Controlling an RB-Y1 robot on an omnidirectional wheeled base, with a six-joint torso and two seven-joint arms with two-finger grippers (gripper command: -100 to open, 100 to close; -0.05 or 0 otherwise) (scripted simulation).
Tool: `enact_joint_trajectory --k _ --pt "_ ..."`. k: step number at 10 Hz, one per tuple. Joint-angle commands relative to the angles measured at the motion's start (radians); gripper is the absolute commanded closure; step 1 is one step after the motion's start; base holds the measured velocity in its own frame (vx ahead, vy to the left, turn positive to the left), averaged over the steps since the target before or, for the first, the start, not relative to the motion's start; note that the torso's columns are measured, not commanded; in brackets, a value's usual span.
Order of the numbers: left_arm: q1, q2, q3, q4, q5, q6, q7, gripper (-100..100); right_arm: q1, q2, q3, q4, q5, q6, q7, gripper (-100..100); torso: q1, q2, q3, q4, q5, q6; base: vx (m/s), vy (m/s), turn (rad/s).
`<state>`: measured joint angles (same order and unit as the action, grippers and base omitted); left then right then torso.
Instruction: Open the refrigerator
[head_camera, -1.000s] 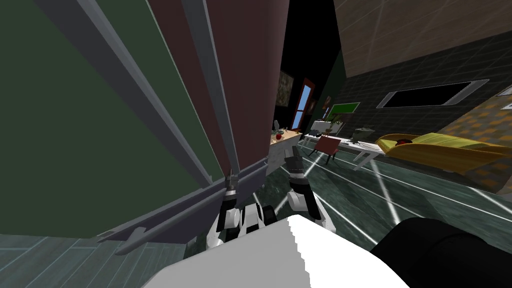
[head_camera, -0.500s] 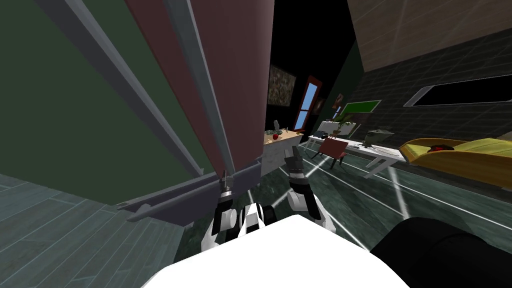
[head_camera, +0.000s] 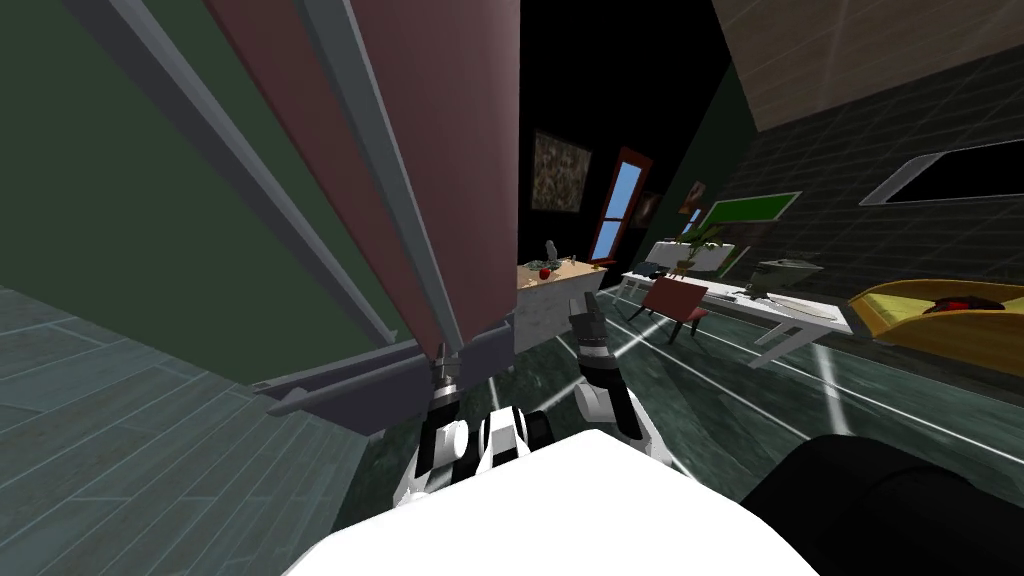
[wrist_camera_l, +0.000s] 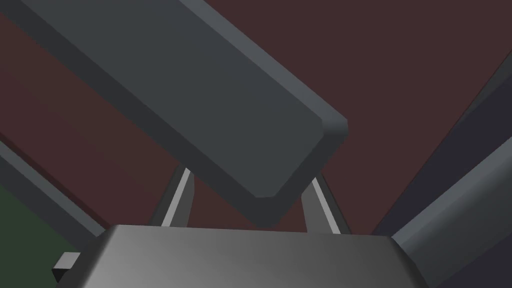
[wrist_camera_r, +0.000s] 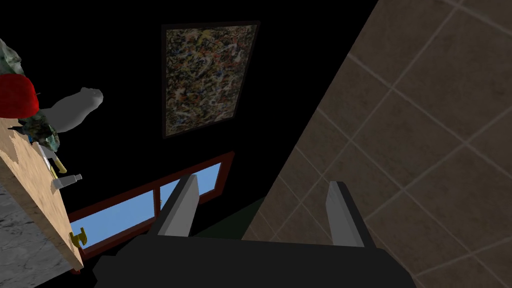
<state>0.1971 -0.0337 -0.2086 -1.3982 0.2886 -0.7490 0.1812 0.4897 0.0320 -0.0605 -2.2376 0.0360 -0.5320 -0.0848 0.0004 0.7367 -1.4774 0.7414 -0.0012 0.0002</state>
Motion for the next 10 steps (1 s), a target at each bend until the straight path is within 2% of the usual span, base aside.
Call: enact_joint_trajectory --k 1,3,6,8,10 --pt "0.012 -0.002 0.016 -0.016 0.016 -0.014 -0.017 100 0.000 0.000 0.000 0.000 0.000 0.000 0.000 0 -0.007 0.004 0.003 -0.002 -0.001 -0.001 -0.015 -0.229 0.111" --pt "0.032 -0.004 0.036 -0.039 0.037 -0.024 -0.038 100 0.000 0.000 0.000 0.000 0.000 0.000 0.000 0 -0.005 -0.003 -0.001 -0.001 -0.001 0.004 0.020 -0.244 0.149" --pt "0.062 -0.007 0.067 -0.075 0.068 -0.041 -0.070 100 0.000 0.000 0.000 0.000 0.000 0.000 0.000 0 -0.012 0.004 0.002 0.001 -0.003 0.006 -0.057 -0.317 0.160" --pt "0.072 -0.008 0.077 -0.087 0.079 -0.046 -0.080 100 0.000 0.000 0.000 0.000 0.000 0.000 0.000 0 -0.007 0.000 0.000 0.003 -0.003 0.008 -0.031 -0.228 0.077" --pt "0.092 -0.010 0.097 -0.111 0.100 -0.057 -0.102 100 0.000 0.000 0.000 0.000 0.000 0.000 0.000 0 -0.009 0.001 0.000 0.003 -0.004 0.004 -0.029 -0.287 0.144"
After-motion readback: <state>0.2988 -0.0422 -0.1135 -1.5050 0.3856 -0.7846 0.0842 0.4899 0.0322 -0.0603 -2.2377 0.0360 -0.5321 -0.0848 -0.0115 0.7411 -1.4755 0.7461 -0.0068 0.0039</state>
